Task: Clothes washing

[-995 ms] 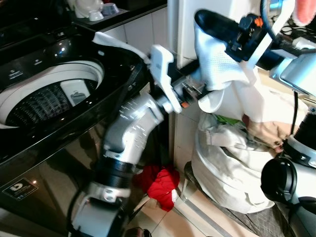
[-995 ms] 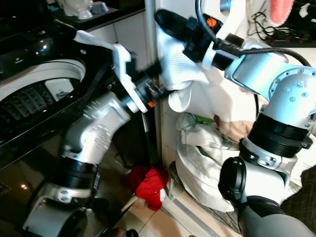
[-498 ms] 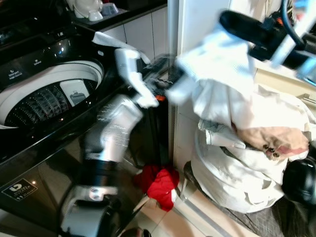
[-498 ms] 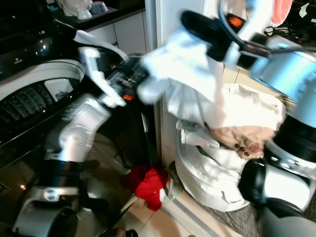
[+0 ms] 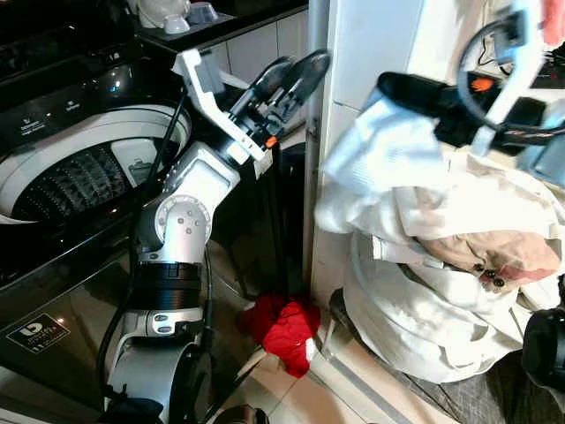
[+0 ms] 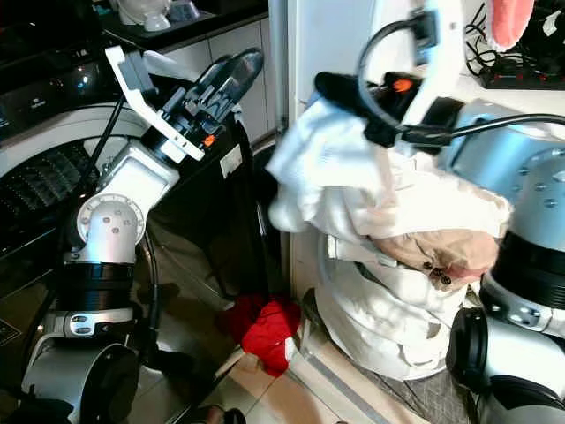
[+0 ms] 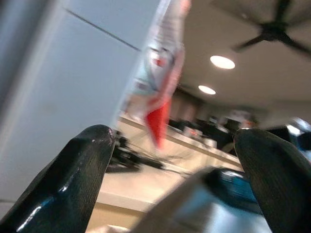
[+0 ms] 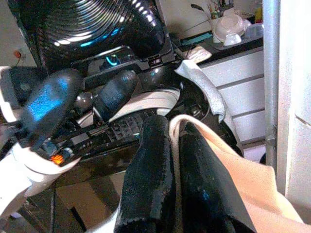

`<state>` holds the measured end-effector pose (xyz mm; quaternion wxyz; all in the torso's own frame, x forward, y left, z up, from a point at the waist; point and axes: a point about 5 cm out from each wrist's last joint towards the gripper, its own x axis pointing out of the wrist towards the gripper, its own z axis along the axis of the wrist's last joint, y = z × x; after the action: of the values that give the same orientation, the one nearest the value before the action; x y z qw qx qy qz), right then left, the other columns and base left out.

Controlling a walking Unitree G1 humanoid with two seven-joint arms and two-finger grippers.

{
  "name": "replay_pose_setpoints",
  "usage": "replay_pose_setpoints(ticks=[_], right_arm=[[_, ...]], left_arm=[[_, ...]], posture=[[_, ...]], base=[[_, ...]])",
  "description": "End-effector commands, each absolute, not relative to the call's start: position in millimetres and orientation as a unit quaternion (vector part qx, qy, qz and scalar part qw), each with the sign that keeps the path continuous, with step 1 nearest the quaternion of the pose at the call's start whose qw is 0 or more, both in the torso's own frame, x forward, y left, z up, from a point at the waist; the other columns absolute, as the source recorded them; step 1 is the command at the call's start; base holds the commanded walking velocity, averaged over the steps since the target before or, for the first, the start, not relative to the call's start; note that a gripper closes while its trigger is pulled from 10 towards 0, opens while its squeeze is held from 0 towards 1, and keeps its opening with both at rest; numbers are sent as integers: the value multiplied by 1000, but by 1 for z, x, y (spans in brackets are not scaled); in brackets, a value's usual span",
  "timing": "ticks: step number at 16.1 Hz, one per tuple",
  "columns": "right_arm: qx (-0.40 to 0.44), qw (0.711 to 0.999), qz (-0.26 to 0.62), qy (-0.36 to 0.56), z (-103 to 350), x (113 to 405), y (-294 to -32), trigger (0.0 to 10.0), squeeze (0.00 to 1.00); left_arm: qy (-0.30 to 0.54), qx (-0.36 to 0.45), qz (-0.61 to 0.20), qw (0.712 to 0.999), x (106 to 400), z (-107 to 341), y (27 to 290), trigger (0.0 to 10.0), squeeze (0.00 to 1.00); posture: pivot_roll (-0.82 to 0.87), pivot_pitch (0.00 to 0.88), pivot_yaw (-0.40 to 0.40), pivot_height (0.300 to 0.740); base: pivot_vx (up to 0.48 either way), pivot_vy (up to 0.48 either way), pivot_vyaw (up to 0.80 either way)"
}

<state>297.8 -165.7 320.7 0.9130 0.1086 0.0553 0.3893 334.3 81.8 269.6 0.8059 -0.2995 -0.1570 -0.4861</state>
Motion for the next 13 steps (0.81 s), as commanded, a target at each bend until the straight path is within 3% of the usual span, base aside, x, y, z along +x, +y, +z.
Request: replay_pose_setpoints(ticks=[1,3,5,6,9,13], right_arm=[[98,910,400,44,322,295,-158,0,0],[103,908,404,36,324,296,-154,0,0],[110,909,401,26,327,298,-152,0,0],[116,907,404,21,330,297,-151,0,0],[120,902,416,12,334,294,-148,0,0],[124,892,434,16,332,290,-138,0,0]], left_arm=[[-143,-281,-541,780,324,272,70,10000,1000],[-107,-259,-567,774,317,260,62,10000,1000],[-75,-212,-568,791,315,245,59,10000,1000],[-67,-192,-561,802,316,240,59,10000,0],[-57,-140,-530,835,324,233,58,10000,0],[-86,-169,-546,816,320,241,48,10000,0]], posture=[[-100,0,88,740],[-105,0,90,740],[-107,0,89,740],[-107,0,88,740],[-108,0,88,740],[-113,0,93,740]], base=[[0,0,0],[0,0,0],[0,0,0],[0,0,0],[0,0,0],[0,0,0]])
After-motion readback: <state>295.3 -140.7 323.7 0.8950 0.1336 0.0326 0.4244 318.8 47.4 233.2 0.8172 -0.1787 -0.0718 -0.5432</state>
